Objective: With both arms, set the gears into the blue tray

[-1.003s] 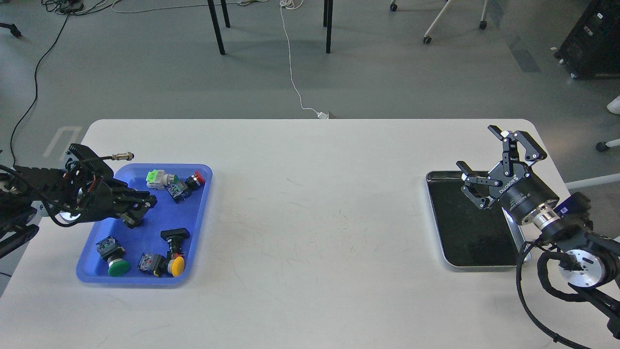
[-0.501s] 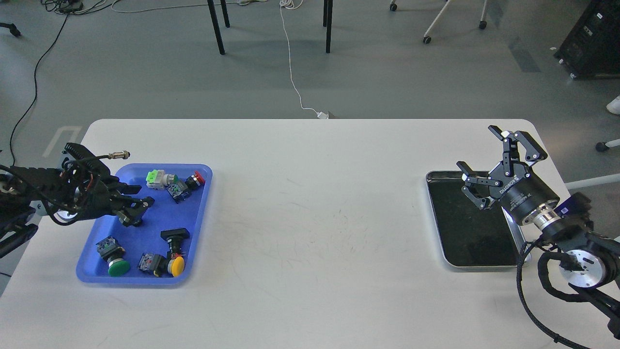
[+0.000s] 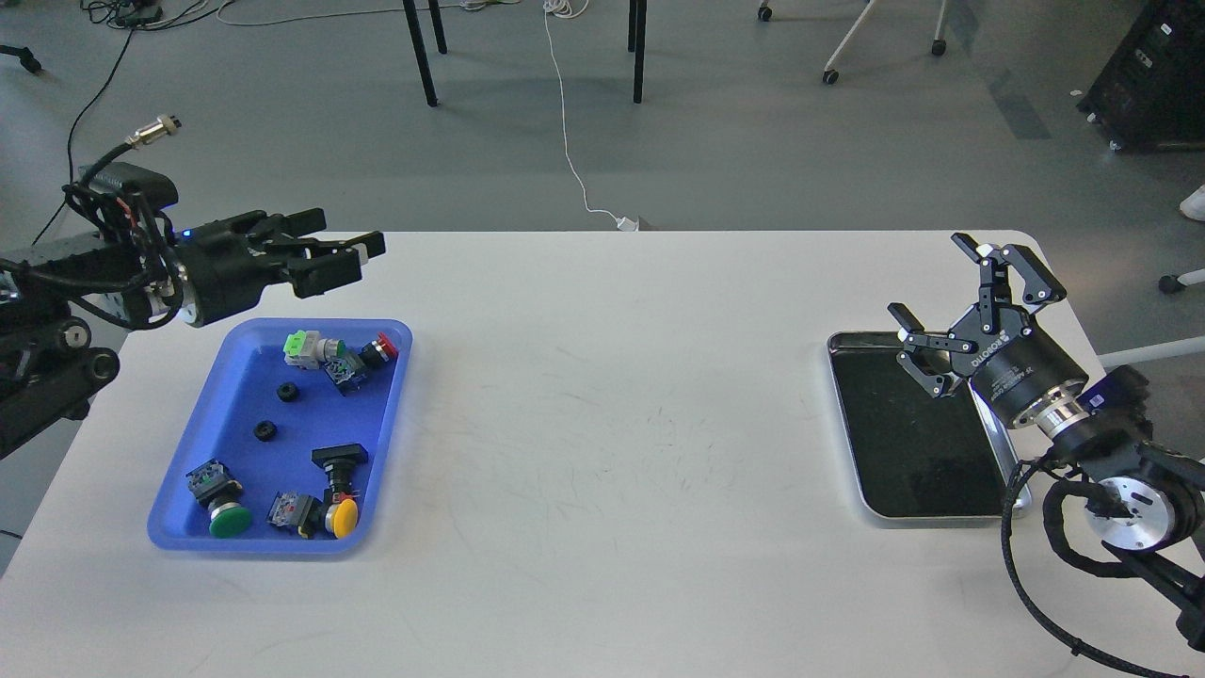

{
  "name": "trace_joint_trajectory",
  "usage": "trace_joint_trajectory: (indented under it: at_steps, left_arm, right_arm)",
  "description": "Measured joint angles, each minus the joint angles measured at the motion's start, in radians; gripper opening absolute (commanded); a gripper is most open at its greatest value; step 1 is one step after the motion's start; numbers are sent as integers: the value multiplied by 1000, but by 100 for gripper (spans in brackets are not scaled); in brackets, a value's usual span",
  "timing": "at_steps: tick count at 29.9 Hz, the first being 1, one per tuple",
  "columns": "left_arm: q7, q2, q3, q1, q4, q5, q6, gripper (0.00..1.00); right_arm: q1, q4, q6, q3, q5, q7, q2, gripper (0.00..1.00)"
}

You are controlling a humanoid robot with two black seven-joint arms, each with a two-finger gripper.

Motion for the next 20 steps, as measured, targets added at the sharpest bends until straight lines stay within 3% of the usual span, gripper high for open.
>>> trace_joint_trajectory:
  at_steps: [4,7,11,14,20]
  left_arm:
    - [0,-74,-67,82,-98,-420,23,98]
    - [0,-159,-184,198,-114,-573,40,98]
    - [5,-296,-425,382,-114,-615,41,98]
    - [56,-382,-579,497,-109,-619,25,98]
    - [82,-472,-696,644,-108,-619,-41,98]
  right_arm:
    - [13,-3,-3,-1,-8,0,9,99]
    - [17,-4,-44,-7,-28,0,16,99]
    - [18,-2,-140,-19,-77,0,22,99]
    - [13,-4,-165,-19,-88,0,40,99]
    - [8,6,-165,-10,-88,0,62,99]
